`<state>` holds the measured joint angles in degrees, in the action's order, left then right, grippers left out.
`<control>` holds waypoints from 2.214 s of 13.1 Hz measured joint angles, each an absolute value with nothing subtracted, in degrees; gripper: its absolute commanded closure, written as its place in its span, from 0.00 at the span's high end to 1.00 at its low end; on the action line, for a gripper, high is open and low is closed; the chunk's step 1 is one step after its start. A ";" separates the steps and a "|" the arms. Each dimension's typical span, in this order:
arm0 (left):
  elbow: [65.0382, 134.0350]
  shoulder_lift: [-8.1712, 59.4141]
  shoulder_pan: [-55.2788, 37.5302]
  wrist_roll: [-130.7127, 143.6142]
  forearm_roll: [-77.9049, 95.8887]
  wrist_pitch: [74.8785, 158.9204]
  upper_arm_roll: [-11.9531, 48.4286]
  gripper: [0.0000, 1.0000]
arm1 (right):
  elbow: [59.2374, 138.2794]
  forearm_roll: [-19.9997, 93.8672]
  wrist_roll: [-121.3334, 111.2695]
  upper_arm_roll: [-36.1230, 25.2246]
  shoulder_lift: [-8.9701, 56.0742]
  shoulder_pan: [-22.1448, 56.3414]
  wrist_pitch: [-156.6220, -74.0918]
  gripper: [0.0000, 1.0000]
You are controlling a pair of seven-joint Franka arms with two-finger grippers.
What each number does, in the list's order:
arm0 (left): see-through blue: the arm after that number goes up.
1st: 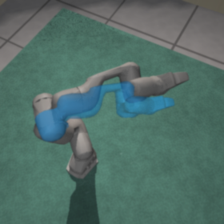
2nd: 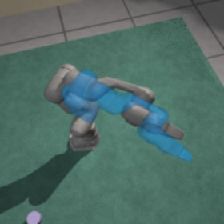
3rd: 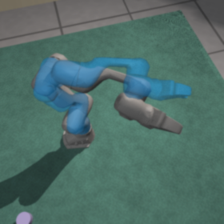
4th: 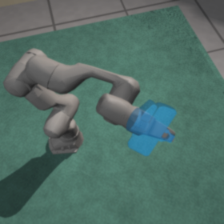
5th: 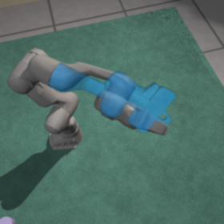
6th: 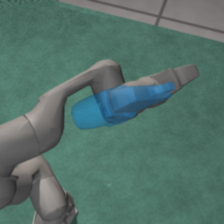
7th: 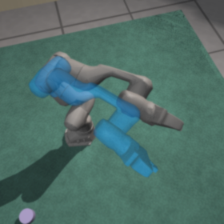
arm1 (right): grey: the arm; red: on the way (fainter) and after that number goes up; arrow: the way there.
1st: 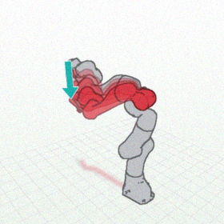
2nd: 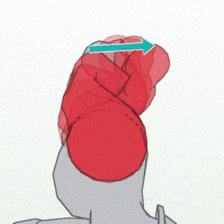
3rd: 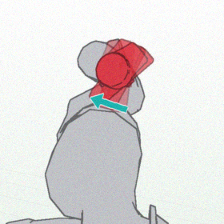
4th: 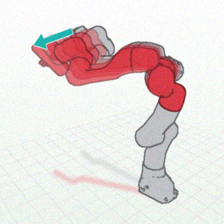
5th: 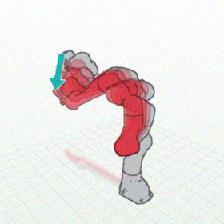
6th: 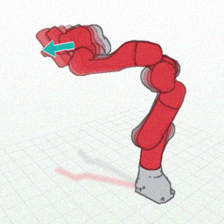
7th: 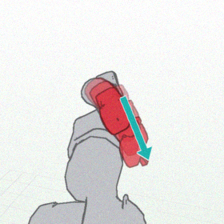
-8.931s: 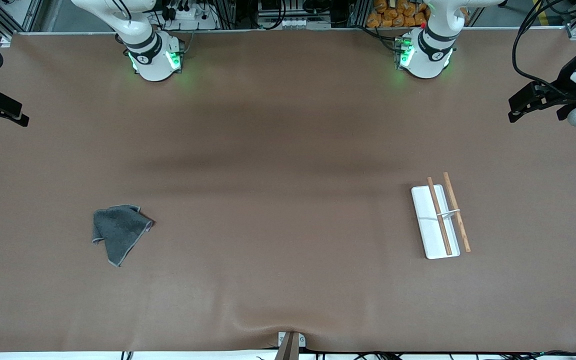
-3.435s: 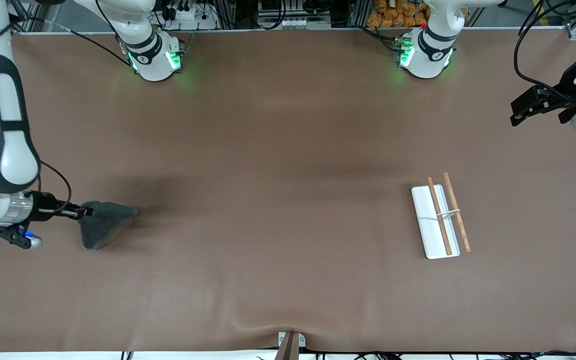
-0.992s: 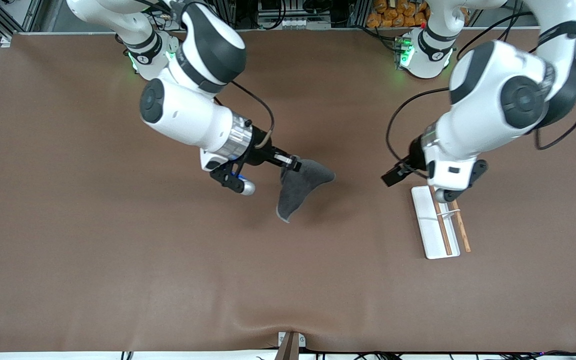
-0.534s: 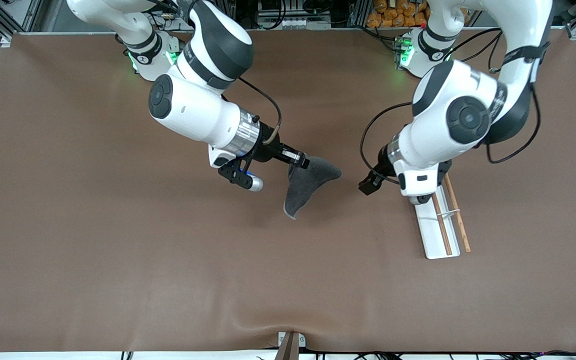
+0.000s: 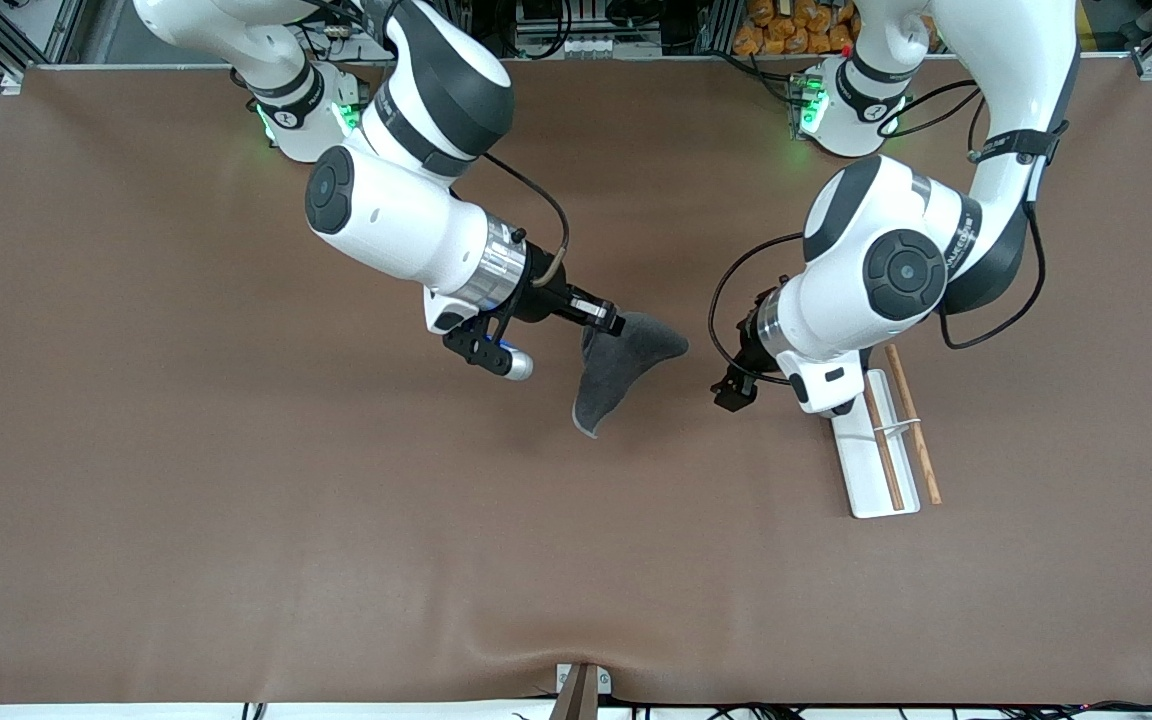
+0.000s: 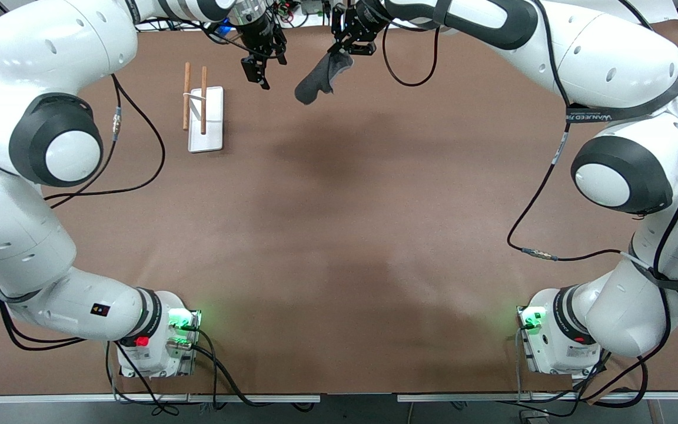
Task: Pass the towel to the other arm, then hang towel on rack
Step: 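Carry the towel inward while the left gripper reaches toward it, then close the left gripper on the towel beside the right gripper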
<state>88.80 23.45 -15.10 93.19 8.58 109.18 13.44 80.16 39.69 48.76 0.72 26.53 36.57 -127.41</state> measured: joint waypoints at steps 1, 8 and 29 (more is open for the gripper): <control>88.81 23.57 -15.53 95.91 8.58 109.18 13.48 1.00 | 80.16 39.70 48.77 0.71 26.55 36.58 -127.42 0.00; 90.81 24.39 -16.87 108.61 9.26 109.03 14.79 0.93 | 80.12 39.74 48.77 0.69 26.77 36.58 -127.52 0.00; 89.05 25.11 -16.17 110.12 17.18 109.13 14.66 0.00 | 80.08 39.74 48.77 0.67 26.91 36.58 -127.61 0.00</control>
<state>89.05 25.11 -16.17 110.12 17.18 109.13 14.66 80.08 39.74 48.77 0.67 26.91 36.58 -127.61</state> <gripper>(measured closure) 0.978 0.965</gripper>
